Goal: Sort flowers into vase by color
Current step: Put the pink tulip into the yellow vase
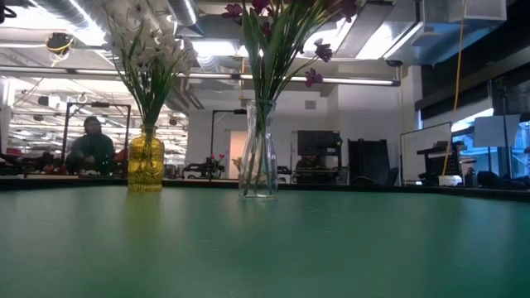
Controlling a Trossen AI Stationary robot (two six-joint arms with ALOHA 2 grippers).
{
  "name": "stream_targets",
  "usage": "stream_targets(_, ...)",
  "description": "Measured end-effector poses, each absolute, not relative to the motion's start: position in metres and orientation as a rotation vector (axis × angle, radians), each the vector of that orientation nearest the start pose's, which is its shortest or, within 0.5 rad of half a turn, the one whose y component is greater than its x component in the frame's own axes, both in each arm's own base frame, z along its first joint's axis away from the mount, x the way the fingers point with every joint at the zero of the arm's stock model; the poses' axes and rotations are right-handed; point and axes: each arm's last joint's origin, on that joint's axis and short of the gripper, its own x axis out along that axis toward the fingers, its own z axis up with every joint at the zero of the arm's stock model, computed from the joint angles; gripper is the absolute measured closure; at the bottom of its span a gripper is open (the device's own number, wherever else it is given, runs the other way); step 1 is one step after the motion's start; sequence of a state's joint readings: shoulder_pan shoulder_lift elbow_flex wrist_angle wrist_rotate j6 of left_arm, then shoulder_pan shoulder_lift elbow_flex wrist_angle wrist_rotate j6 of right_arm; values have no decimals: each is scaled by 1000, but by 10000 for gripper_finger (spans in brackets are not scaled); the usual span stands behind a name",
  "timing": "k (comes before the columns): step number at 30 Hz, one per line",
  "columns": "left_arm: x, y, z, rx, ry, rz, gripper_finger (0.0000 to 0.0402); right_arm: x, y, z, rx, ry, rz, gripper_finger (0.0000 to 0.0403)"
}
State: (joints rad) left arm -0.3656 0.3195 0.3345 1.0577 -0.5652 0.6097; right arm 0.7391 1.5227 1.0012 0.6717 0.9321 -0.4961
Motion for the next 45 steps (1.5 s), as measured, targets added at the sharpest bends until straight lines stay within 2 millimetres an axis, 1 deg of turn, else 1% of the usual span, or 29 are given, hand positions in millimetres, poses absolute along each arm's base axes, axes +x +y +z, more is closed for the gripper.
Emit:
stream_targets(3,55,-4,342,109,-858,479,401,262,208,309,-372,-46,-210,157)
stream_targets(5,53,-3,351,141,-832,509,401,262,208,307,-380,-35,-207,157)
stream_targets(11,50,3,365,205,-632,684,401,263,208,305,-374,-22,-203,157)
stream_targets(14,50,4,365,217,-579,737,401,263,208,305,-373,-23,-203,157)
stream_targets(17,49,7,363,226,-485,838,401,263,208,305,-374,-23,-203,157)
stream_targets(20,49,10,360,203,-400,923,401,265,205,305,-376,-21,-204,157)
stream_targets(23,49,12,358,158,-366,981,401,269,202,305,-371,-26,-181,157)
stream_targets(28,54,13,345,125,-330,1045,401,275,196,302,-349,-15,-156,157)
stream_targets(37,76,11,301,107,-342,998,401,277,194,299,-352,10,-138,157)
stream_targets(45,87,7,270,87,-367,885,401,277,194,295,-353,39,-132,157)
